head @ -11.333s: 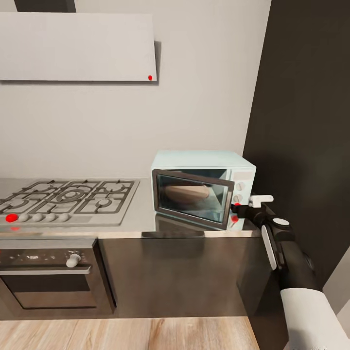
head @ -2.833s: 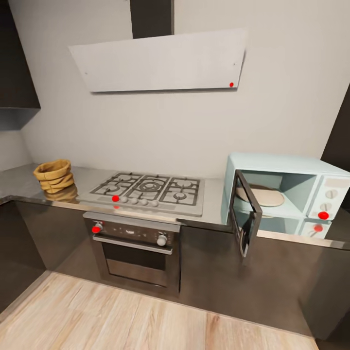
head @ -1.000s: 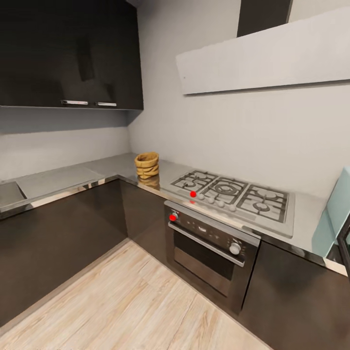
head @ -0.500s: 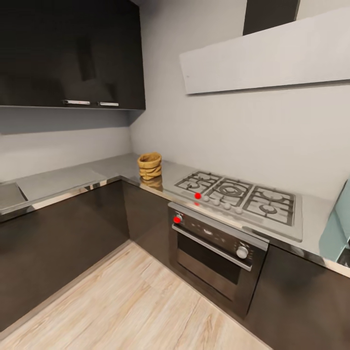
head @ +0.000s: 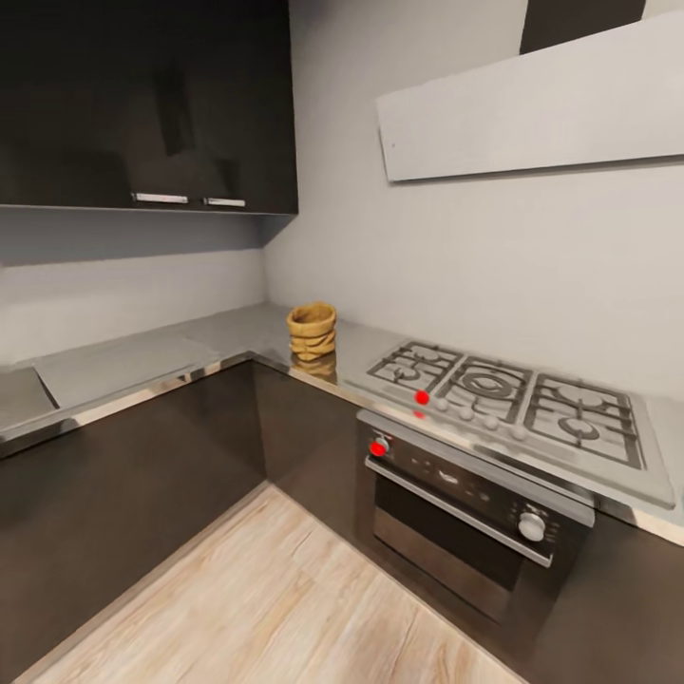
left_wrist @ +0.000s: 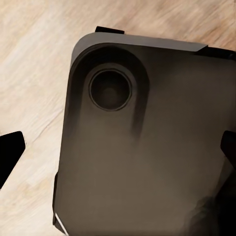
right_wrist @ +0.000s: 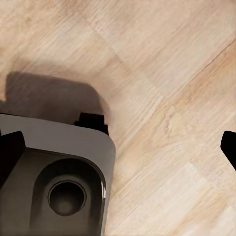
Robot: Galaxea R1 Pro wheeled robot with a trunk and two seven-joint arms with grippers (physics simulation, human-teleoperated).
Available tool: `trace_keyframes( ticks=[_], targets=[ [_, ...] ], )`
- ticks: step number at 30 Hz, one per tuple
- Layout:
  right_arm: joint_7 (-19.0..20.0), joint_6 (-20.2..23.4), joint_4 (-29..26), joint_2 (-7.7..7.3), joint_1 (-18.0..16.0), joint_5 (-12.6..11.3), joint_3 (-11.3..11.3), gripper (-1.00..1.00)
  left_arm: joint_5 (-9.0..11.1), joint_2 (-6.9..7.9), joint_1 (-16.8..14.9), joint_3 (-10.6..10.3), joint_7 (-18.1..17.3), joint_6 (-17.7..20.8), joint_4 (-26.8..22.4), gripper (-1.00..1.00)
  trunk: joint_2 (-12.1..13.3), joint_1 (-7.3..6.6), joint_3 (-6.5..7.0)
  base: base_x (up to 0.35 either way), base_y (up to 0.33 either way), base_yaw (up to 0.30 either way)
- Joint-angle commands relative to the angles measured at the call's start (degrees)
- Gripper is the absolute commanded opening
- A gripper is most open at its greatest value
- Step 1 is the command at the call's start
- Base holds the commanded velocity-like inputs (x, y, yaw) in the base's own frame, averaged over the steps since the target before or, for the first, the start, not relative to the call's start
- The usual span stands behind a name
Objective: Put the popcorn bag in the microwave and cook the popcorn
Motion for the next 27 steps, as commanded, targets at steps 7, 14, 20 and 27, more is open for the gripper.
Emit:
trace_keyframes(
  ticks=[7,14,20,27],
  targets=[
    [-0.17,-0.33,0.18,-0.16,-0.07,0.58,-0.48,1.00,0.36,-0.08,-0.03,0.02,-0.13,2.41,-0.12,1.00,-0.03,0.03,-0.05,0.303,0.166,0.000],
    [-0.22,-0.33,0.18,-0.32,-0.07,0.51,-0.48,1.00,0.28,-0.07,-0.03,0.10,-0.16,2.38,-0.28,1.00,-0.03,0.03,-0.05,0.306,0.150,0.000],
    [-0.23,-0.33,0.18,-0.09,-0.07,0.50,-0.48,1.00,0.27,-0.02,-0.03,0.19,-0.16,2.17,-0.29,1.00,-0.03,0.03,-0.05,0.300,0.150,-0.099],
    [-0.33,-0.33,0.18,-0.15,-0.08,0.49,-0.48,1.00,0.27,-0.01,-0.03,0.19,-0.16,2.17,-0.29,1.00,-0.03,0.03,-0.05,0.268,0.150,-0.228]
  ],
)
